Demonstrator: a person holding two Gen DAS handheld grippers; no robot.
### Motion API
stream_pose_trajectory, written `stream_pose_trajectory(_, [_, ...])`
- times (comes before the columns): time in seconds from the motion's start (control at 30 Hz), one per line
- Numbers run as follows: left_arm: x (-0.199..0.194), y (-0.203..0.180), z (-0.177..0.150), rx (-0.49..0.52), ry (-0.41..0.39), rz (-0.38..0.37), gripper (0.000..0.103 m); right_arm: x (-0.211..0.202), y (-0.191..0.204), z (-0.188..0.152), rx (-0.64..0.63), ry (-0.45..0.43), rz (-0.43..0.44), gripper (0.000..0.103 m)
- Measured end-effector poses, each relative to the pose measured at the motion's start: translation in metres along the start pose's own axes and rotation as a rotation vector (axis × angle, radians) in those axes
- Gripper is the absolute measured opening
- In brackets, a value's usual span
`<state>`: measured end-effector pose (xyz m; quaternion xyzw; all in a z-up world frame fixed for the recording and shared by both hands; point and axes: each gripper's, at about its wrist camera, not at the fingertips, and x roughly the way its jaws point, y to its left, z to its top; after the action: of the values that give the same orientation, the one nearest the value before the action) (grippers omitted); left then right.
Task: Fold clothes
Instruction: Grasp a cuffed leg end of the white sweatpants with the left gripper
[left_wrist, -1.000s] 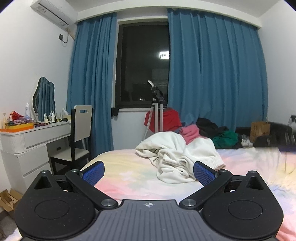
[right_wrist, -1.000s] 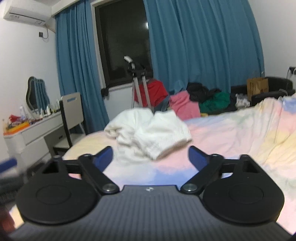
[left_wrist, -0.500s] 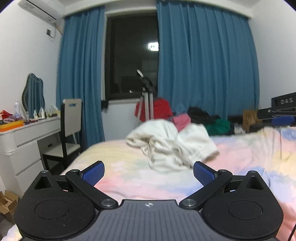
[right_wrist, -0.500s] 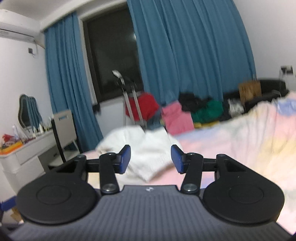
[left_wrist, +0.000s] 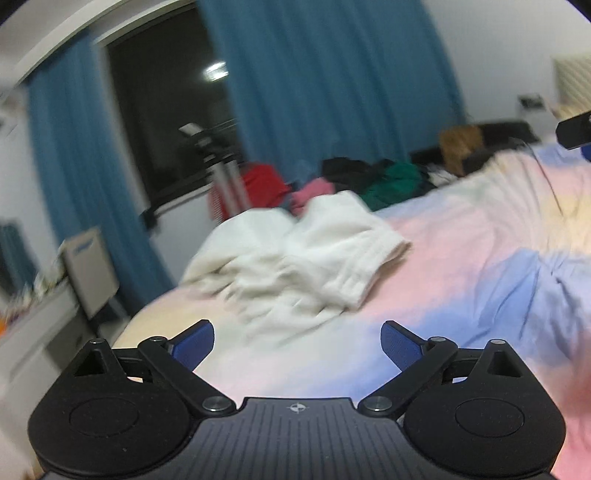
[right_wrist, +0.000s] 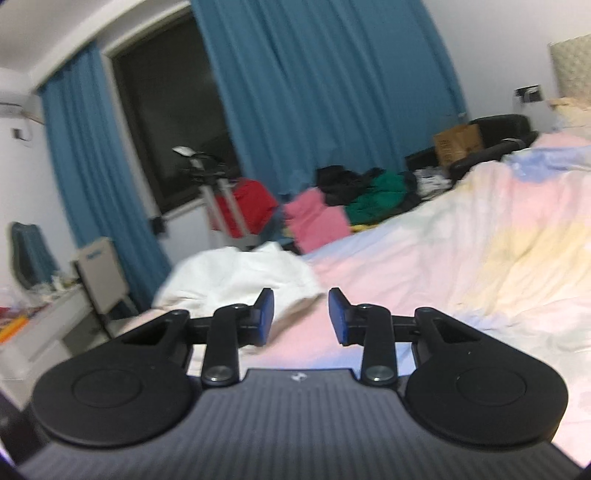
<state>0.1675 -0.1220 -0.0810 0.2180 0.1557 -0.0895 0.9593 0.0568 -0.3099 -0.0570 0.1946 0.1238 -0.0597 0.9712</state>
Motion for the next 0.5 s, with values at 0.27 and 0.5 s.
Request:
stream_pose_trajectory(0.27, [0.147,-0.09,0.043,0.244,-0.055,-0.011,0.089,0.044,-0.025,-0.013,0.028,0.001,-0.091,0.037])
stream_pose_trajectory(0.5, [0.253,-0.137,0.05,0.311,-0.036,0.094,0.073,0.101,-0.052,-0.029,0.095,0.084,-0.142,0.037])
